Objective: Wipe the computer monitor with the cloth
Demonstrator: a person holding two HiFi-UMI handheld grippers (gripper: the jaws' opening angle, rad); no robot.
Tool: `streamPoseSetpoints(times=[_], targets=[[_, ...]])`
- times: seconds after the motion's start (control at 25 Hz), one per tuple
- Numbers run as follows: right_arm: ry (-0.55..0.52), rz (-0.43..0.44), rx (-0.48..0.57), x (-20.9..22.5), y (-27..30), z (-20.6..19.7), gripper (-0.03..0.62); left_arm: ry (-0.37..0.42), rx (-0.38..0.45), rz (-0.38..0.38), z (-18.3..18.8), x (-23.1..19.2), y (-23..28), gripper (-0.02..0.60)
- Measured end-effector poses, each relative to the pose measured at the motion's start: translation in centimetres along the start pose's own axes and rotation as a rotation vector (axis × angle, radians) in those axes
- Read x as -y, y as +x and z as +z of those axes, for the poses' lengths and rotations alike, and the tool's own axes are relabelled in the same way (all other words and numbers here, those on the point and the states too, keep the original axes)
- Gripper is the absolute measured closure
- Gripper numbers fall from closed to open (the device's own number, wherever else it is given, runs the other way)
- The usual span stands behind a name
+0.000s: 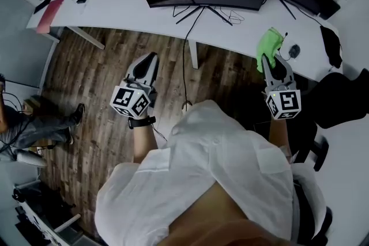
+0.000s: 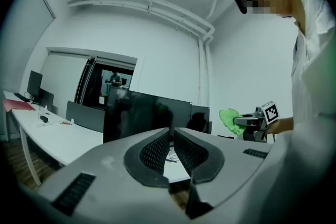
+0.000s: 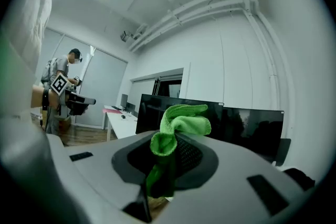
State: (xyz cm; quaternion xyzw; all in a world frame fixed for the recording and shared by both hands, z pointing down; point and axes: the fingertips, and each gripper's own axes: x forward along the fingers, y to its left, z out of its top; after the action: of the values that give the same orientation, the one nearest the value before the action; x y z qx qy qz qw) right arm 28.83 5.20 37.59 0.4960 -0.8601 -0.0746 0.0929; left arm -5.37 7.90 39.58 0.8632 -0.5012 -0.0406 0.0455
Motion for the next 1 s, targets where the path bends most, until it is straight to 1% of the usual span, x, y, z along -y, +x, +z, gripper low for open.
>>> streamPoseSetpoints(times=[0.12, 0.68, 0.84, 1.0], targets=[[0.034, -0.004, 0.008, 0.1, -0.1, -0.2, 0.359, -0.013, -0.006, 0.006, -0.6, 0.0, -0.2, 0.549], [0.062, 0.009, -0.014, 0.2, -0.7, -1.3, 0.358, -0.025, -0.028, 0.008, -1.3, 1.2, -0.4, 0.549], [0.073, 0.02, -0.029, 0.2, -0.3, -1.8, 0.358, -0.037, -0.041, 0.014, -1.9, 0.9, -0.3, 0.549], [0.078, 0.024, -0.031, 0.2, 1.0, -2.0, 0.358, -0.051, -0.06, 0.004, -2.6, 0.5, 0.5, 0.549]])
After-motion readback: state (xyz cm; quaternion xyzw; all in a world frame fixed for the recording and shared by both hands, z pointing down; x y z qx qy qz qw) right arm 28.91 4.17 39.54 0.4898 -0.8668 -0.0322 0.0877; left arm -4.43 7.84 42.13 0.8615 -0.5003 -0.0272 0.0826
